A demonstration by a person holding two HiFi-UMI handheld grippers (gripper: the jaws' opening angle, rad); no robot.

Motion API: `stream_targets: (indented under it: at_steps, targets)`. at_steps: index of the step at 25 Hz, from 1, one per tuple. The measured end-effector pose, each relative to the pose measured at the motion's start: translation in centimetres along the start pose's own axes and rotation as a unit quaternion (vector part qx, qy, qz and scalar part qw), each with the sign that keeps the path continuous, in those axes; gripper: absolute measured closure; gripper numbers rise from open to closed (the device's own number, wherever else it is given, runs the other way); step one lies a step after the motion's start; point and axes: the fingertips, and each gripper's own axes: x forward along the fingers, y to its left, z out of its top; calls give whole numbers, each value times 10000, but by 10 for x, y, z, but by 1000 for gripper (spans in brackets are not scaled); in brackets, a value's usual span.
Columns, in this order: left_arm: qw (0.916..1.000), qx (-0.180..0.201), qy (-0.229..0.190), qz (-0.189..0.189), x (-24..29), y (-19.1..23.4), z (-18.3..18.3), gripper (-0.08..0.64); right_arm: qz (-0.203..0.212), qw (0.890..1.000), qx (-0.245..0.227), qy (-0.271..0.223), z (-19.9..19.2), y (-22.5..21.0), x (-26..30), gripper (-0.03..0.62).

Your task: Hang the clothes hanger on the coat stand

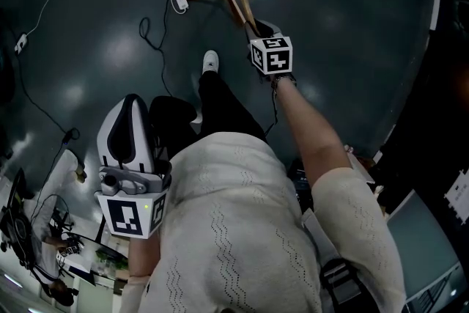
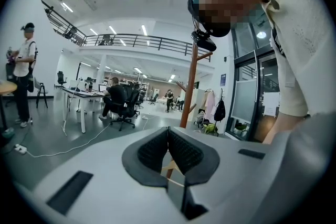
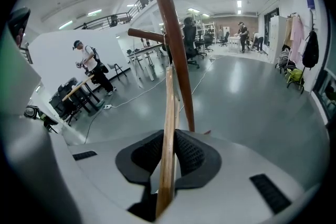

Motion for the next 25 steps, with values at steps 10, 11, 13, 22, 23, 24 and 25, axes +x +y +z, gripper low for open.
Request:
stream_targets:
  at_steps: [10,11,13,22,23,24,25]
  targets:
    - [10000,11,25,92,-13,3,-7,548,210,9996,-39,174,-5,-7,8,523]
    - [9999,4,40,99,-13,3,-9,548,245,9995,5,217,-6,-8,10,523]
    - [9999,-8,73,107,-15,4,-13,548,329,9989,146,300,-7,-9,13,523]
    - [9999,-64,53,65,-31,13,-19,548,491,9978,192,408,-5,-2,10,520]
    - [10000,-46,38,59,-32,15,-19,548,536,9975,186,411,-5,1,9,510]
    - [10000,-20,24,56,-33,17,-19,548,577,9973,220,392,-5,2,9,496]
    - [10000,12,13,63,-34,18,-19,548,600,9971,275,368,-4,3,7,485]
